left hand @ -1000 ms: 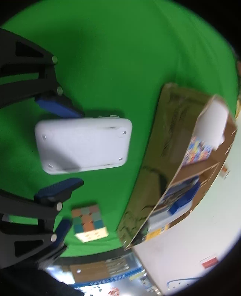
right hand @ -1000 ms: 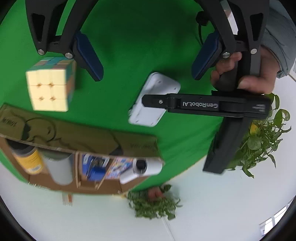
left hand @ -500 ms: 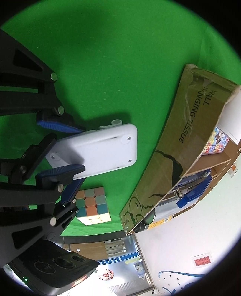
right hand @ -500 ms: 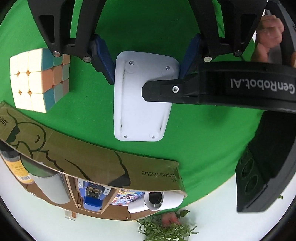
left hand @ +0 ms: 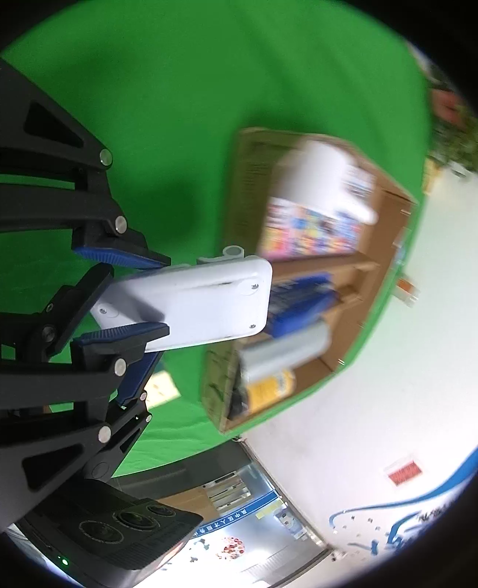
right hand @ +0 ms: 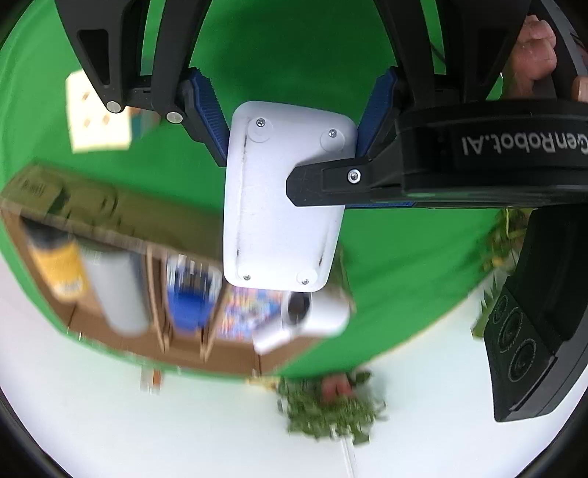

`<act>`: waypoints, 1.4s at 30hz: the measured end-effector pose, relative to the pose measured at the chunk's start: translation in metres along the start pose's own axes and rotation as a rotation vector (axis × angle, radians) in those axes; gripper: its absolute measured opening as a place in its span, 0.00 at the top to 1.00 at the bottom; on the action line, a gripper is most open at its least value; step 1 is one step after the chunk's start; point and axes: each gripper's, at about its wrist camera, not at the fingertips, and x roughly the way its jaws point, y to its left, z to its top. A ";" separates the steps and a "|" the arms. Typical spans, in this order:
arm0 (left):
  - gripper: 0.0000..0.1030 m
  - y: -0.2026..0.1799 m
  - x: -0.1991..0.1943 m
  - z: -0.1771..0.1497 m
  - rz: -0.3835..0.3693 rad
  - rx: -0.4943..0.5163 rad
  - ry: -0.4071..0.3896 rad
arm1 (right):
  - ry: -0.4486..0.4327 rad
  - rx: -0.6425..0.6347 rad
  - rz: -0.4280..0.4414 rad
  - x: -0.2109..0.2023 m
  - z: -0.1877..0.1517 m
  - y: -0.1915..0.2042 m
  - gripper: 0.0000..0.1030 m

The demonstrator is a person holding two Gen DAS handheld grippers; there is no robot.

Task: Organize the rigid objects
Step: 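Carry the white case into the box beside the hair dryer and release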

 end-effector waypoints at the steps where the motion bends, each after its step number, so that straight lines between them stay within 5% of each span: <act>1: 0.73 -0.005 -0.007 0.010 0.007 0.023 -0.023 | -0.024 -0.005 -0.003 -0.004 0.008 0.001 0.37; 9: 0.73 -0.013 -0.014 0.072 0.045 0.102 -0.047 | -0.099 0.015 -0.011 -0.007 0.074 -0.007 0.37; 19: 0.73 0.026 0.025 0.140 0.049 0.041 0.088 | 0.066 0.146 0.060 0.062 0.162 -0.044 0.37; 28: 0.75 0.048 0.049 0.155 0.059 -0.005 0.131 | 0.155 0.194 0.101 0.094 0.162 -0.063 0.34; 33: 0.74 0.035 0.023 0.156 0.101 0.043 0.021 | 0.113 0.165 0.076 0.069 0.148 -0.065 0.25; 35: 0.63 0.019 0.004 0.147 0.180 0.128 -0.064 | 0.058 0.114 0.022 0.047 0.138 -0.063 0.16; 38: 0.09 -0.008 -0.026 0.120 0.355 0.249 -0.308 | -0.055 0.019 -0.100 0.013 0.114 -0.055 0.00; 40: 0.09 -0.025 -0.038 0.096 0.436 0.325 -0.460 | -0.123 -0.032 -0.196 -0.004 0.094 -0.049 0.00; 42: 0.09 -0.037 -0.035 0.075 0.494 0.377 -0.472 | -0.151 -0.035 -0.251 -0.014 0.075 -0.048 0.00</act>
